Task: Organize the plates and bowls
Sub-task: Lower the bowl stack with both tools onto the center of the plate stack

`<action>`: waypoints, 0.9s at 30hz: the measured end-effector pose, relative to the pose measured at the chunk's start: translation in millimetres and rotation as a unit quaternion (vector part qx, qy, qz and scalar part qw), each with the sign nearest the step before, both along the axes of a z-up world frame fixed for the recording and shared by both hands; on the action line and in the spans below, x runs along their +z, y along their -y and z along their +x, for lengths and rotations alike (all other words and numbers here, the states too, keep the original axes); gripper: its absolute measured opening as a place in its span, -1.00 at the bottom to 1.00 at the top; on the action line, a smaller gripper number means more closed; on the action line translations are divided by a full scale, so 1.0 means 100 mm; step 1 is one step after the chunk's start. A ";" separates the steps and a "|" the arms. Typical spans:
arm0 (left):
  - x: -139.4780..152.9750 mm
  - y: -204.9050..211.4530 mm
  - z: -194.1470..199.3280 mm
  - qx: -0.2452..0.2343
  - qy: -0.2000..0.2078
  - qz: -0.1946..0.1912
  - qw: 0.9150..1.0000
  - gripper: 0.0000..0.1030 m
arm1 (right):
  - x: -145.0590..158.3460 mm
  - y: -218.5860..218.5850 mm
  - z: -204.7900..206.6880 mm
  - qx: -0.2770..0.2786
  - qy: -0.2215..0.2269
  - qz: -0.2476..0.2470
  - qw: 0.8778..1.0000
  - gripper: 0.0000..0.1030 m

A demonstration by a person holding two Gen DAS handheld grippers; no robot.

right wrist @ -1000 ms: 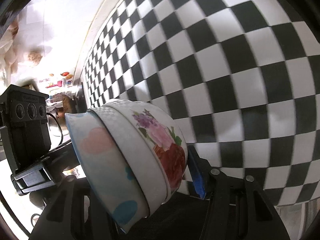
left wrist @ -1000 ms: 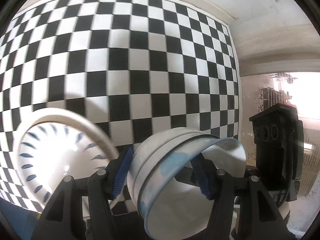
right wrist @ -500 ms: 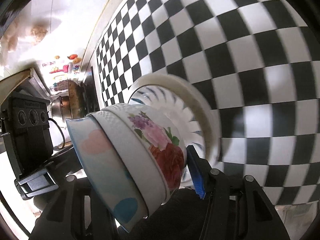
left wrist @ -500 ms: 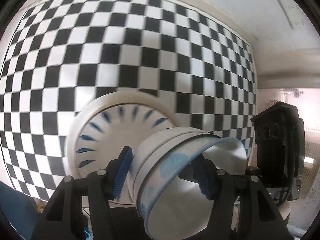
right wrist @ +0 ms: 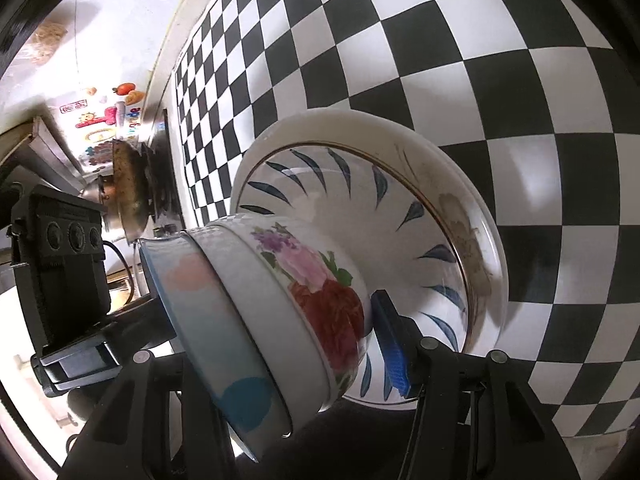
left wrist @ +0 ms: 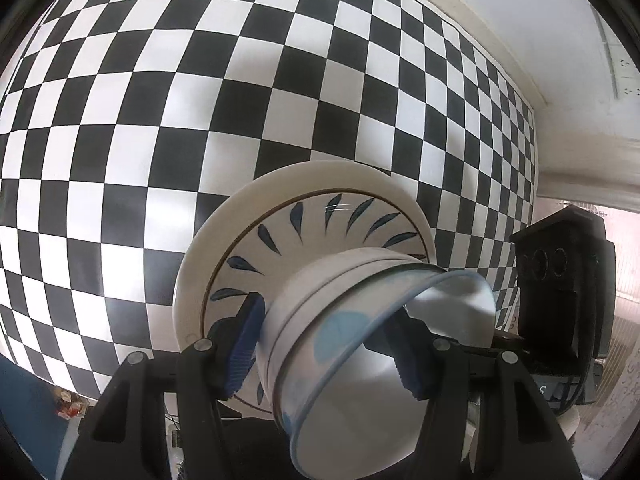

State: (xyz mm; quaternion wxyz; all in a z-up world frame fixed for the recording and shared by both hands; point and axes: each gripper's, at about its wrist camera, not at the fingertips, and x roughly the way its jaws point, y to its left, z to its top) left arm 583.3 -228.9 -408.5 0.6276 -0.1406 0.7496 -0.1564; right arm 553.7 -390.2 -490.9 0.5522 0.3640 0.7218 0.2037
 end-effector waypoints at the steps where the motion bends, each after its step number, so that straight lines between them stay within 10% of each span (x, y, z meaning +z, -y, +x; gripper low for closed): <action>1: -0.01 0.00 0.01 -0.001 0.000 -0.001 1.000 0.09 | -0.01 0.00 0.00 0.001 0.001 -0.002 1.000 0.07; 27: 0.18 -0.24 -0.08 0.009 0.035 0.023 0.999 0.09 | 0.26 -0.05 0.02 0.038 0.037 -0.074 0.996 0.02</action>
